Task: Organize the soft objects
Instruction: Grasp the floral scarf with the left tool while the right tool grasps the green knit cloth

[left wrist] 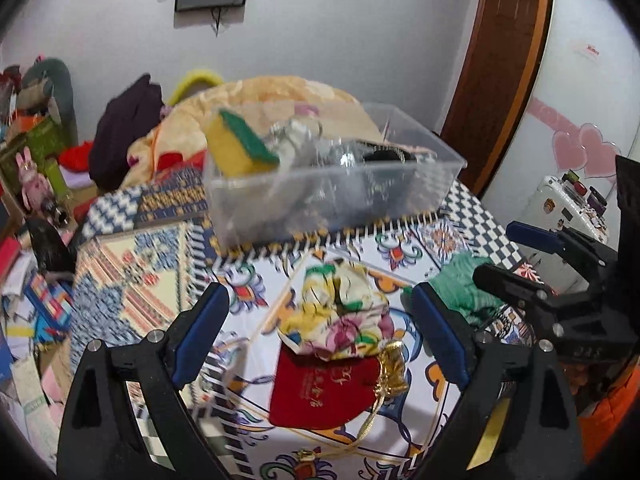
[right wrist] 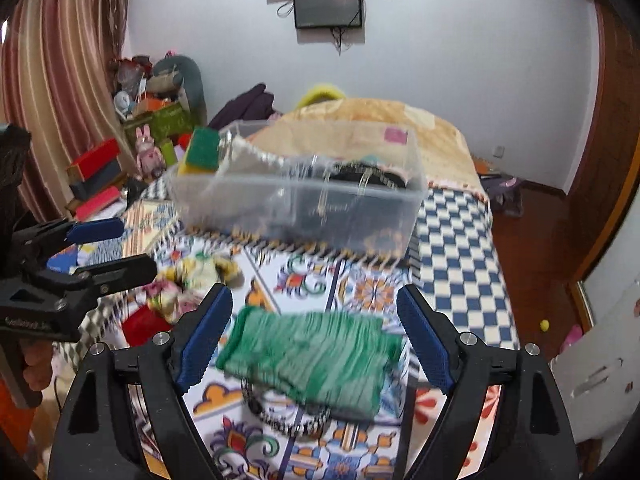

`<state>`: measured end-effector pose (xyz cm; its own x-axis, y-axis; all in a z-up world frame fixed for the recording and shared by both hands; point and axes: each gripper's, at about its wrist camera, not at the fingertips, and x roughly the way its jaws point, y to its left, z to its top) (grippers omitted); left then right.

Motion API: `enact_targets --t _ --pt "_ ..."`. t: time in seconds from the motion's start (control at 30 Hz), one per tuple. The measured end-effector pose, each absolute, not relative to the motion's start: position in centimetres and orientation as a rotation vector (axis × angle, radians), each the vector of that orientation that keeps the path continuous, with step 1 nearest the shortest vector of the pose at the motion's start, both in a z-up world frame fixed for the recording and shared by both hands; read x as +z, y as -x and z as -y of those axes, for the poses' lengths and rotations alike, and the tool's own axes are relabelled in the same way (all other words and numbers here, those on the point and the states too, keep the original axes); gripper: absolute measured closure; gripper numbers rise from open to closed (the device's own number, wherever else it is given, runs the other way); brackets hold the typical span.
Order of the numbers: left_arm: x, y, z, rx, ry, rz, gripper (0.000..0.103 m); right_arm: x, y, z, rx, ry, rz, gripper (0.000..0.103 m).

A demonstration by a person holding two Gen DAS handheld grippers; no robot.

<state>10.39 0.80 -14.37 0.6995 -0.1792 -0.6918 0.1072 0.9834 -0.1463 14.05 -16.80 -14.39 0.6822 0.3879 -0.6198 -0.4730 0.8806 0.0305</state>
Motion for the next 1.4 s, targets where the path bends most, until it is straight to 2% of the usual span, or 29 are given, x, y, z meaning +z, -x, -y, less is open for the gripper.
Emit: enact_targets --t 0.23,0.33,0.4,0.6,0.77,0.87,0.97,1.07,1.4 --pt "-16.7 -10.9 0.5 -0.177 0.112 -0.803 0.011 -16.9 -13.6 17.4 0.48 0.146 -0.714 0.021" --pt "-17.1 -11.2 0.8 -0.181 0.112 -0.809 0.02 -17.5 -13.4 17.4 0.475 0.155 -0.721 0.024" --pt "-17.5 -11.5 1.0 -0.188 0.116 -0.822 0.03 -17.6 -13.5 17.6 0.472 0.154 -0.724 0.038" --pt "-18.2 -12.0 0.5 -0.201 0.147 -0.843 0.054 -17.4 -13.5 17.8 0.467 0.156 -0.717 0.065" --pt "-17.9 -11.8 -0.2 -0.204 0.176 -0.831 0.066 -17.0 -13.4 18.1 0.485 0.13 -0.708 0.08" --pt "-17.4 -11.6 -0.5 -0.199 0.18 -0.814 0.07 -16.6 -13.4 18.3 0.49 0.111 -0.698 0.088" --pt "-17.1 -11.5 -0.7 -0.206 0.186 -0.805 0.079 -16.3 -13.3 18.7 0.507 0.083 -0.687 0.091" --pt "-16.6 -11.2 -0.8 -0.199 0.182 -0.788 0.083 -15.8 -13.1 19.0 0.504 0.069 -0.663 0.093" --pt "-14.0 -10.4 -0.8 -0.194 0.155 -0.709 0.086 -14.0 -13.1 19.3 0.488 0.062 -0.62 0.093"
